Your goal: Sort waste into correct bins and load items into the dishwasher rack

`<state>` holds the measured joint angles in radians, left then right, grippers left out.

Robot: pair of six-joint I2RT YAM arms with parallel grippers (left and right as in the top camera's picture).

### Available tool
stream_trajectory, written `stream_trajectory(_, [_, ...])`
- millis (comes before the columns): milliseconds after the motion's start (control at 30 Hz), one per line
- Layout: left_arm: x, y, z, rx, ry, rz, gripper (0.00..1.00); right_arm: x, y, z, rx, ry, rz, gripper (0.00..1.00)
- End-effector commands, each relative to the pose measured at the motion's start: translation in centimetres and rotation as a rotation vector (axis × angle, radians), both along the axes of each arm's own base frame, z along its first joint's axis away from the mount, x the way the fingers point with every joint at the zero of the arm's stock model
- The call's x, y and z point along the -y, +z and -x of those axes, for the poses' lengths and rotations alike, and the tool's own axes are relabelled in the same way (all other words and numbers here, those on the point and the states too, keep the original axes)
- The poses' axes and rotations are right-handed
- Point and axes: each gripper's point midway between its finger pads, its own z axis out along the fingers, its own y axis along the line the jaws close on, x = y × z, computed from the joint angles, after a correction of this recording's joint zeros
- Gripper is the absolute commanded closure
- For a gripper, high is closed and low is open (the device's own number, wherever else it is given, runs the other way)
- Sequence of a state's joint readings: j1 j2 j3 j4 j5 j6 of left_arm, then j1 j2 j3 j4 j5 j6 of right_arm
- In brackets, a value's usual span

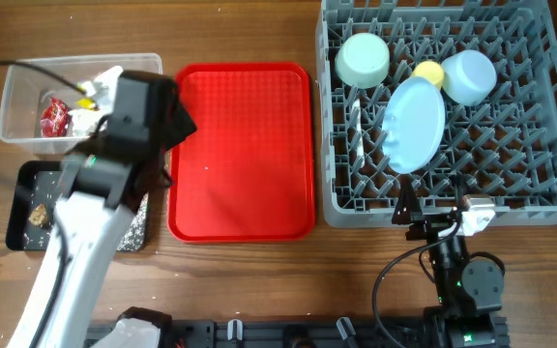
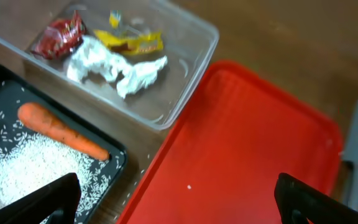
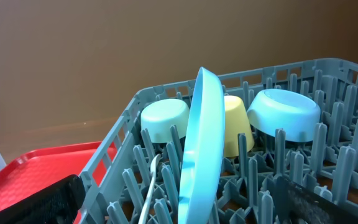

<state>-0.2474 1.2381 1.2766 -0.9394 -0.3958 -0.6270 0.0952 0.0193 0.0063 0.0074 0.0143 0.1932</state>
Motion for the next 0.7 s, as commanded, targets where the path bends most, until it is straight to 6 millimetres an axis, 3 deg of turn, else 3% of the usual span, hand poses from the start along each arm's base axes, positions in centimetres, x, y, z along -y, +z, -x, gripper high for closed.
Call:
stream_trajectory(0, [-1.1, 5.4, 2.8, 0.184, 0.021, 0.039, 0.0, -0.1, 0.3, 0.1, 0.014, 0.011, 0.008, 0.0])
stream_trajectory(133, [-1.2, 8.0, 5.8, 0.303, -0.006, 0.097, 0.0, -0.1, 0.3, 0.1, 0.014, 0.011, 0.008, 0.0])
stream_trajectory(233, [-0.1, 8.2, 6.3, 0.41, -0.066, 0.172, 0.0, -0.1, 0.3, 0.1, 0.014, 0.011, 0.008, 0.0])
stream_trajectory(400, [1.0, 5.4, 5.9, 0.553, -0.119, 0.237, 0.0, -0.1, 0.3, 0.1, 0.014, 0.011, 0.008, 0.0])
stream_trajectory(667, [2.9, -2.0, 6.6, 0.62, -0.227, 0.316, 0.0, -0.1, 0.3, 0.1, 0.014, 0.011, 0.008, 0.0])
